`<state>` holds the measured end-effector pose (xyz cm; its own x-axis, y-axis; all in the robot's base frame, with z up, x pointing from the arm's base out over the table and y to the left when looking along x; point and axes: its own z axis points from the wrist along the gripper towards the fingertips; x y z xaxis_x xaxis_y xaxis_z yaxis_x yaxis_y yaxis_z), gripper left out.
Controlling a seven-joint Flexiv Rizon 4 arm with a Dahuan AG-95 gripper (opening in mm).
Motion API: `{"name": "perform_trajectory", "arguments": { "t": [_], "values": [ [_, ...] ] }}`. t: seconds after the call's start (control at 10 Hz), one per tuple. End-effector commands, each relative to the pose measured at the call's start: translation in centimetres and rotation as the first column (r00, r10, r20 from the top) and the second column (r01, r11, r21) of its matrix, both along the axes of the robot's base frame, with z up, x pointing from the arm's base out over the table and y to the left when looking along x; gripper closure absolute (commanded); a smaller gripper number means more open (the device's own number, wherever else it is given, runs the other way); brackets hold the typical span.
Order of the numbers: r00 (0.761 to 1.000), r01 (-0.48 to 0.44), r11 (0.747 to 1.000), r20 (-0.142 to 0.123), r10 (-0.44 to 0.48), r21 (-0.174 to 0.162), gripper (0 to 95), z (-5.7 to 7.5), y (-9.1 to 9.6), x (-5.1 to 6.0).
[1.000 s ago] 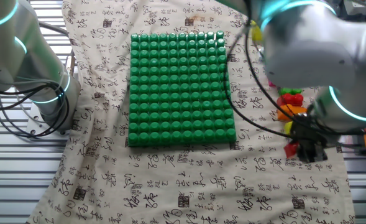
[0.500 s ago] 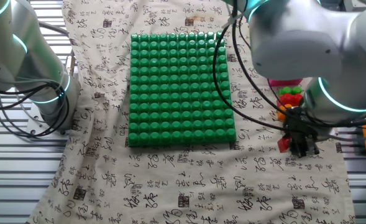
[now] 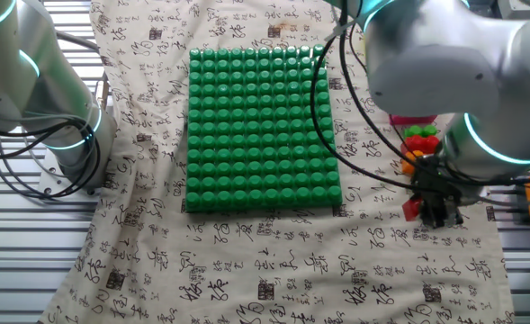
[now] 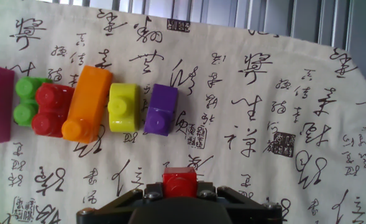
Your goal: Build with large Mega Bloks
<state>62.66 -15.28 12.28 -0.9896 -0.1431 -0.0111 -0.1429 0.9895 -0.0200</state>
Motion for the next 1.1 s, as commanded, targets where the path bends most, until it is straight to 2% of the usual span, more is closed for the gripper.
{"name": "perform_trajectory", "arguments": {
  "t": [0.1, 0.7, 0.8, 1.0, 1.1],
  "values": [
    [0.999, -0.038, 0.999, -0.007, 0.038, 0.011, 95.0, 0.0, 0.0, 0.0],
    [0.998, -0.058, 0.998, -0.007, 0.059, 0.010, 95.0, 0.0, 0.0, 0.0],
    [0.999, -0.051, 0.999, -0.008, 0.051, 0.009, 95.0, 0.2, 0.3, -0.3],
    [0.999, -0.047, 0.999, -0.002, 0.047, 0.005, 95.0, 0.9, 2.0, -2.7],
    [0.999, -0.044, 0.999, -0.001, 0.044, 0.004, 95.0, 1.1, 2.5, -3.4]
  ]
}}
